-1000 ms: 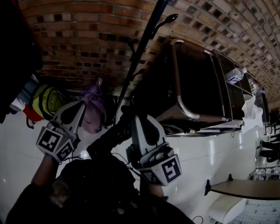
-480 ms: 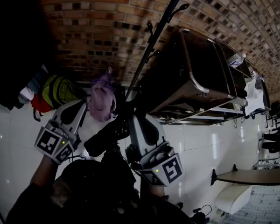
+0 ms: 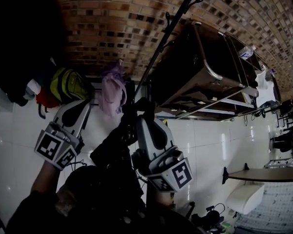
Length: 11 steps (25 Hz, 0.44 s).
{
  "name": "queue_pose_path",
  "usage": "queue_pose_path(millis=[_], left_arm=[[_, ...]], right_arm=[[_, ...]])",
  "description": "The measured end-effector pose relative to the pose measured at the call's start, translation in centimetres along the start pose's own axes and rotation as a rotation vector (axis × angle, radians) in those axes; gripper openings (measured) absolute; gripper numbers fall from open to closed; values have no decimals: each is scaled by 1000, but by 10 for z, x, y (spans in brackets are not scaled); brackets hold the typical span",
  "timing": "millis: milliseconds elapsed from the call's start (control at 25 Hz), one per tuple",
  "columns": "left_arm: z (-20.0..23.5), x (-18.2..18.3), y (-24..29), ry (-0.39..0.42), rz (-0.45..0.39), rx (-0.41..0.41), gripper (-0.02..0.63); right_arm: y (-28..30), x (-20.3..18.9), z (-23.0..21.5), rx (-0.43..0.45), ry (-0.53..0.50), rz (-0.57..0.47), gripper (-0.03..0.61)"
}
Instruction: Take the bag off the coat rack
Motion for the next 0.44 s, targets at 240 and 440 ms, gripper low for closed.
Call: queue_pose_path(millis=[240,440], left_arm=[[-22,-9,-25,11,-29,-24,26],[-41,-7,-34,23,-53,-36,26]], right_arm=[[-35,-10,19,-15,-17,-16,31],[-55,-13,30,-6,-7,8,32]])
Point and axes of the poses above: the fingertips, and each gripper's own axes: y forward along the fingers, z to its left, x out of its top, the point moved 5 cm from there along -y, backward along the fingers, and after that the axes turned 13 degrees about -x, right-handed, at the moved point
